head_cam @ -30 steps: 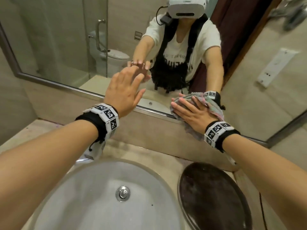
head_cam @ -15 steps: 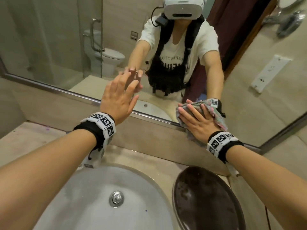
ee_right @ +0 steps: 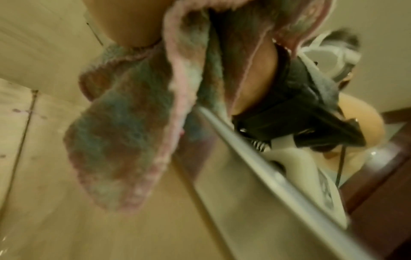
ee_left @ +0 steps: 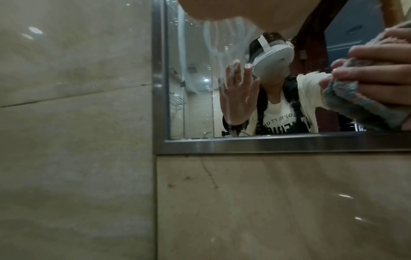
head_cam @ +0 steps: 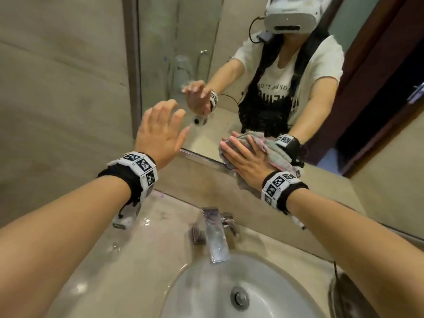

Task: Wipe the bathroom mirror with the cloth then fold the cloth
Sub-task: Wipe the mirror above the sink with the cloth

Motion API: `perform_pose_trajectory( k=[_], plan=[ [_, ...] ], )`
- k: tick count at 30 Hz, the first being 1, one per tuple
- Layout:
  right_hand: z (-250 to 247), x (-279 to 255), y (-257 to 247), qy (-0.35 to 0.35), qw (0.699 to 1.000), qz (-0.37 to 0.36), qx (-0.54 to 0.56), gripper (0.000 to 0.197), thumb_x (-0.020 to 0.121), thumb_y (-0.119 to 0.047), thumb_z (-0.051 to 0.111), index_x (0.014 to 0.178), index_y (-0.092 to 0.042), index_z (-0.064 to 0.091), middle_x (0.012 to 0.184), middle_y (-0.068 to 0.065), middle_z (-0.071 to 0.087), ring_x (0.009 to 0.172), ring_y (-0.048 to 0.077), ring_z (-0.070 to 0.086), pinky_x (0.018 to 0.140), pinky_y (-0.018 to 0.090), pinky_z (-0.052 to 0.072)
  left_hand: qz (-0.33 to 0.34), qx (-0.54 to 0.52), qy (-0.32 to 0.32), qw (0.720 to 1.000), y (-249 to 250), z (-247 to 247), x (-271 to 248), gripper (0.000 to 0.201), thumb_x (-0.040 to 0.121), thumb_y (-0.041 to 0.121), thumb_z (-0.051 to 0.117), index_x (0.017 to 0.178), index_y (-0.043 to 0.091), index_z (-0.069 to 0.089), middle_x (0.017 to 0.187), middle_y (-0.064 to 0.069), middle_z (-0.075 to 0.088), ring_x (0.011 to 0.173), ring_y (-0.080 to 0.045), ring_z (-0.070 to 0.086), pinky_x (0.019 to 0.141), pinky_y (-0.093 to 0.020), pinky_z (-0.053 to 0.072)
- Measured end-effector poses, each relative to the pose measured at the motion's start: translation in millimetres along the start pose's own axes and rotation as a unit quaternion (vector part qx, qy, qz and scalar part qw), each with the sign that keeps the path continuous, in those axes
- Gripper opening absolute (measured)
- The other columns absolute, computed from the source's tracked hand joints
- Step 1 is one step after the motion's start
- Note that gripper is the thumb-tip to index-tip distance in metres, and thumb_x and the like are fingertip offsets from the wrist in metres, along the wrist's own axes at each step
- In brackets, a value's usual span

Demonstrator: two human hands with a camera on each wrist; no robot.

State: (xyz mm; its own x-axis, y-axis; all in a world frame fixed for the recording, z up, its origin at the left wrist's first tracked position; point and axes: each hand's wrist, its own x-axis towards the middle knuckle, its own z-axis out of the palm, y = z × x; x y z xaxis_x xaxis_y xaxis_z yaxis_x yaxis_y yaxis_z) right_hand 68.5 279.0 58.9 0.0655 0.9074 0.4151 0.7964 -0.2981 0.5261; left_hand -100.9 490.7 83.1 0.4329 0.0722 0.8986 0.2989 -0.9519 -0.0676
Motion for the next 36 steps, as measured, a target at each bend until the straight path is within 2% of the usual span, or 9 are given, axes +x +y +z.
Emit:
perform_pose_trajectory(
  k=[2, 4, 6, 12, 17, 24, 27, 32, 36],
  plan=[
    [4.7, 17.6, -4.8, -0.030, 0.998, -0.050, -0.016, 0.055, 0.098, -0.038, 0.003, 0.151, -0.024, 0.001, 0.151, 0.004, 0.024, 0.146, 0.020, -0.013, 0.116, 0.045, -0.010, 0.000, -0.003, 0.003, 1.000, -23.1, 0.2, -1.8, 0.032, 0.089, 0.034, 0.046, 0.112, 0.010, 0.046, 0.120, -0.012, 0.044, 0.110, -0.028, 0.038, 0.091, -0.039, 0.031],
    [-2.2, 42.6, 2.9, -0.028, 0.985, -0.167, -0.036, 0.061, 0.097, -0.048, 0.014, 0.149, -0.015, 0.016, 0.155, 0.000, 0.015, 0.146, 0.021, -0.005, 0.116, 0.049, 0.005, 0.001, -0.012, 0.004, 1.000, -36.5, 1.7, 0.2, 0.032, 0.089, 0.034, 0.045, 0.112, 0.011, 0.046, 0.120, -0.010, 0.038, 0.109, -0.028, 0.038, 0.091, -0.039, 0.031],
    [-21.2, 58.3, 17.8, -0.025, 0.974, -0.225, -0.004, 0.068, 0.094, -0.053, 0.031, 0.148, -0.012, 0.020, 0.159, -0.004, -0.006, 0.146, 0.018, -0.009, 0.117, 0.046, 0.002, 0.013, -0.031, 0.003, 0.999, -40.7, 4.4, 8.9, 0.033, 0.089, 0.035, 0.042, 0.112, 0.011, 0.043, 0.119, -0.009, 0.035, 0.109, -0.027, 0.037, 0.091, -0.039, 0.030],
    [-101.1, 37.5, 81.2, 0.007, 0.980, -0.118, -0.158, 0.053, 0.102, -0.036, 0.017, 0.151, -0.022, 0.003, 0.157, -0.008, -0.014, 0.146, 0.017, -0.012, 0.116, 0.046, -0.010, 0.004, -0.097, 0.008, 0.995, -13.6, 1.7, 54.5, 0.035, 0.089, 0.035, 0.045, 0.114, 0.012, 0.044, 0.119, -0.015, 0.051, 0.111, -0.028, 0.038, 0.093, -0.042, 0.037],
    [-76.6, -7.2, 56.3, 0.046, 0.979, 0.024, -0.195, 0.061, 0.099, -0.041, 0.028, 0.150, -0.016, 0.005, 0.158, -0.002, -0.015, 0.145, 0.027, -0.015, 0.115, 0.052, -0.011, 0.038, -0.120, 0.053, 0.991, 0.4, 4.5, 69.2, 0.033, 0.090, 0.033, 0.043, 0.113, 0.010, 0.044, 0.118, -0.010, 0.041, 0.107, -0.027, 0.039, 0.091, -0.038, 0.029],
    [-27.1, 7.4, 11.4, 0.011, 0.993, -0.047, -0.110, 0.061, 0.099, -0.044, 0.014, 0.151, -0.013, 0.003, 0.157, 0.001, -0.018, 0.144, 0.026, -0.018, 0.114, 0.049, -0.018, 0.005, -0.097, -0.006, 0.995, -24.3, 15.4, 35.7, 0.031, 0.088, 0.032, 0.047, 0.110, 0.011, 0.045, 0.112, -0.017, 0.058, 0.102, -0.026, 0.040, 0.086, -0.037, 0.031],
    [-9.3, 45.7, -23.7, -0.008, 0.999, -0.047, -0.008, 0.070, 0.087, -0.044, 0.034, 0.149, -0.018, 0.016, 0.157, -0.003, -0.017, 0.145, 0.020, -0.018, 0.113, 0.042, -0.023, -0.027, -0.090, -0.014, 0.995, -46.2, 12.0, 19.3, 0.030, 0.088, 0.032, 0.047, 0.110, 0.011, 0.044, 0.110, -0.018, 0.060, 0.100, -0.025, 0.041, 0.083, -0.036, 0.032],
    [6.2, 102.4, -50.8, -0.046, 0.986, -0.151, 0.052, 0.083, 0.084, -0.065, 0.026, 0.150, -0.018, 0.008, 0.158, -0.003, -0.008, 0.145, 0.017, -0.014, 0.117, 0.048, -0.010, -0.059, -0.096, -0.025, 0.993, -72.0, 3.5, -3.1, 0.027, 0.087, 0.031, 0.045, 0.107, 0.013, 0.045, 0.109, -0.016, 0.059, 0.097, -0.024, 0.042, 0.081, -0.035, 0.034],
    [2.1, 152.9, -67.1, -0.110, 0.974, -0.199, 0.011, 0.085, 0.080, -0.066, 0.023, 0.141, -0.009, 0.040, 0.147, 0.009, 0.040, 0.144, 0.027, 0.016, 0.113, 0.050, 0.002, -0.079, -0.118, -0.009, 0.990, -80.5, -2.1, -8.5, 0.023, 0.088, 0.025, 0.045, 0.108, 0.013, 0.044, 0.110, -0.019, 0.060, 0.097, -0.025, 0.042, 0.081, -0.036, 0.034]
  ],
)
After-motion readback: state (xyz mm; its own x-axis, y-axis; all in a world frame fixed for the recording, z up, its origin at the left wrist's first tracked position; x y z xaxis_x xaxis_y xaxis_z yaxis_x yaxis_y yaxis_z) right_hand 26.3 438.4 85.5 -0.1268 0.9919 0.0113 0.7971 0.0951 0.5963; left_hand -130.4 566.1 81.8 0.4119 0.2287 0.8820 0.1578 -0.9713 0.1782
